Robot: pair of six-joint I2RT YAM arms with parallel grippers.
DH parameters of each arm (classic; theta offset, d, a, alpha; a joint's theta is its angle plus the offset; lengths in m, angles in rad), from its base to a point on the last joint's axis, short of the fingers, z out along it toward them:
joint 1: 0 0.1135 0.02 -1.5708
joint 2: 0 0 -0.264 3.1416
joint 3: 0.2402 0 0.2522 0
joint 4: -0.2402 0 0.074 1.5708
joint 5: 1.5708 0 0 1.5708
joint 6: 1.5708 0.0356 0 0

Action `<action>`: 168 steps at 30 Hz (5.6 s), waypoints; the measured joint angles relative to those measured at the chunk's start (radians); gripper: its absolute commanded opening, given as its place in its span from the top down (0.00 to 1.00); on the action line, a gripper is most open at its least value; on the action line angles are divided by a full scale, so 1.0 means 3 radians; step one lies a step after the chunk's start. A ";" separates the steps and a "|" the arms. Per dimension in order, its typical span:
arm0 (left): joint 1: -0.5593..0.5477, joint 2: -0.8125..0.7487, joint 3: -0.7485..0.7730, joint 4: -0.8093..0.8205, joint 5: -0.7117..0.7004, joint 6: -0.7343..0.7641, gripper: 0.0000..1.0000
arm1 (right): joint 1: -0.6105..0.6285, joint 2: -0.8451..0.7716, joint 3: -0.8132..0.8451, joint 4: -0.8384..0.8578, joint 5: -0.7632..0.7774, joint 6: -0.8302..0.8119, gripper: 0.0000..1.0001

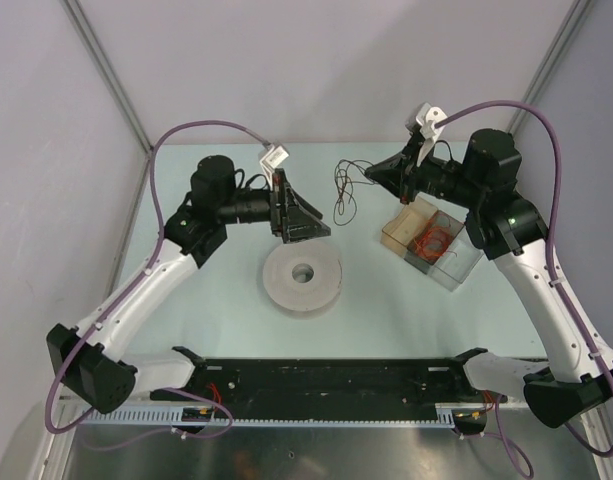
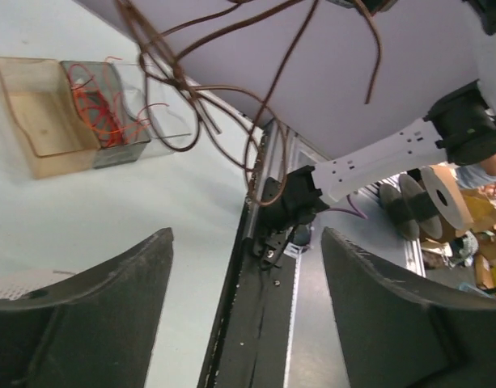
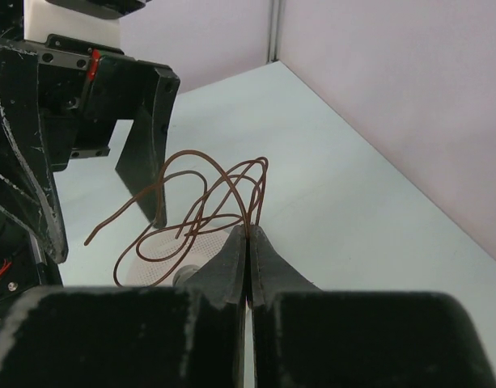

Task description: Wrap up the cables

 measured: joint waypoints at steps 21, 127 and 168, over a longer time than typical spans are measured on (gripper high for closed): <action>-0.0140 0.0215 -0.0224 0.0945 0.0168 -0.0543 0.95 | 0.0037 0.0000 -0.0055 0.0045 -0.0072 0.0072 1.00; 0.1310 -0.0791 -0.0258 -0.0472 0.0334 0.1647 0.00 | 0.0345 0.0057 0.0552 0.0509 0.0722 -0.0431 1.00; 0.0623 -0.0575 -0.1718 0.2808 -0.0777 -0.1200 0.23 | 0.0984 0.0342 0.0626 0.1287 -0.0361 0.0903 1.00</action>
